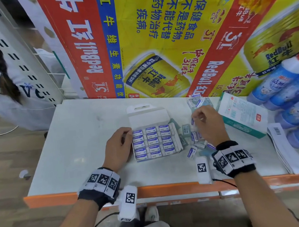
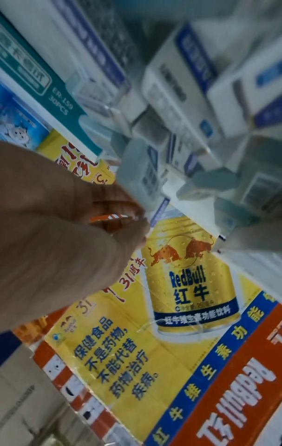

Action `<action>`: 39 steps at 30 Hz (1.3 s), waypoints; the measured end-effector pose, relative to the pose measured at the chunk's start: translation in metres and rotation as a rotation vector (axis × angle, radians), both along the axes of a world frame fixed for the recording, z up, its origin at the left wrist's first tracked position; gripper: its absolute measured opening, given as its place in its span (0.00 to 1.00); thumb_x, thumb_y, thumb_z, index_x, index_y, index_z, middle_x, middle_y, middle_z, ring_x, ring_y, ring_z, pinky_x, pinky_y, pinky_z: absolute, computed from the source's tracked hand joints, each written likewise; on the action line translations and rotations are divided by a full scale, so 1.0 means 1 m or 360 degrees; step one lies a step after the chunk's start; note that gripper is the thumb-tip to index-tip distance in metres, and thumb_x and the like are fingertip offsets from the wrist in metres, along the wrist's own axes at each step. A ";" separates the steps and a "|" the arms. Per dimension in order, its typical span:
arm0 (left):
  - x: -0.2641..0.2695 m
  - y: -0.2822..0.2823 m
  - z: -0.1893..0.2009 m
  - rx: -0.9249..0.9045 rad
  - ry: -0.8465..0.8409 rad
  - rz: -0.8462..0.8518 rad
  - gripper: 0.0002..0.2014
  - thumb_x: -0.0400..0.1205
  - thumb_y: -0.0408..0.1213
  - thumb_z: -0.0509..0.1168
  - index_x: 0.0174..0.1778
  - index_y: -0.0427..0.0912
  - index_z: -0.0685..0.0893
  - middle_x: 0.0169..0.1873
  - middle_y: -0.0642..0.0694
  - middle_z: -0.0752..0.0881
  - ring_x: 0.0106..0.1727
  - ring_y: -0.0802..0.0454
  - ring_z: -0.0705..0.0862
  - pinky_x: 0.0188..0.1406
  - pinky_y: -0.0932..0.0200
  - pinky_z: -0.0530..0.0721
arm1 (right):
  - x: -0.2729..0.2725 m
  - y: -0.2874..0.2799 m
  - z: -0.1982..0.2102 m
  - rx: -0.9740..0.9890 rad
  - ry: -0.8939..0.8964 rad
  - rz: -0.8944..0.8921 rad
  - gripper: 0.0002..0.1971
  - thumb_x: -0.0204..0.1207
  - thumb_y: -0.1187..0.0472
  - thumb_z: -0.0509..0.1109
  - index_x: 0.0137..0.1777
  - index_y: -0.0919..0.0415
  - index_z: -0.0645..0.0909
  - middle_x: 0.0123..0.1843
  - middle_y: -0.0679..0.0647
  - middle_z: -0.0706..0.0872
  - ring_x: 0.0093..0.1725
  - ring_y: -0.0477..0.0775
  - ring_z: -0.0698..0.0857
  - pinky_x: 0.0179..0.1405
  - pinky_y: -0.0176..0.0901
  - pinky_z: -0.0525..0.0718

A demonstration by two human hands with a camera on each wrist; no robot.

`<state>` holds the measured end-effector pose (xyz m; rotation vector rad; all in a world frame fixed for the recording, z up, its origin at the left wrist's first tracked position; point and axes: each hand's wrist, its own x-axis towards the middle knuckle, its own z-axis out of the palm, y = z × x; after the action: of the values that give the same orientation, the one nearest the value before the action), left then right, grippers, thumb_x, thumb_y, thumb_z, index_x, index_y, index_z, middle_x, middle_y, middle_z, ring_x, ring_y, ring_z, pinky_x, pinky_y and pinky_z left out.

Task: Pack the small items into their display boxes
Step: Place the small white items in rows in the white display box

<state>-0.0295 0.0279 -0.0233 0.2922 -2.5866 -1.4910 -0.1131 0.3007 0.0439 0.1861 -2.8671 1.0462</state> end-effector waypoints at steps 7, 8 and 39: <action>0.003 0.002 0.004 0.0047 -0.0054 0.0011 0.08 0.86 0.45 0.57 0.52 0.52 0.81 0.41 0.54 0.88 0.41 0.57 0.85 0.39 0.59 0.81 | 0.020 -0.014 0.011 -0.0314 -0.0059 0.0191 0.09 0.78 0.65 0.67 0.56 0.57 0.83 0.45 0.54 0.79 0.43 0.45 0.81 0.47 0.28 0.79; 0.004 0.003 0.004 0.0082 -0.0071 0.0022 0.08 0.86 0.45 0.57 0.53 0.52 0.81 0.40 0.54 0.88 0.38 0.57 0.86 0.37 0.57 0.83 | 0.023 -0.018 0.010 -0.0375 -0.0100 0.0210 0.08 0.77 0.64 0.68 0.55 0.58 0.83 0.44 0.55 0.81 0.43 0.48 0.83 0.47 0.34 0.81; 0.007 0.008 0.009 0.0251 -0.0152 0.0129 0.10 0.84 0.38 0.59 0.54 0.54 0.83 0.45 0.58 0.88 0.44 0.68 0.84 0.38 0.73 0.77 | 0.039 -0.031 -0.018 -0.0380 -0.0259 0.0489 0.05 0.75 0.63 0.73 0.49 0.62 0.82 0.42 0.57 0.78 0.38 0.45 0.75 0.39 0.24 0.74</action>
<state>-0.0222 0.0362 -0.0139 0.4917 -2.4981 -1.6939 -0.0740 0.2695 0.0262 0.5621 -2.8802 1.5117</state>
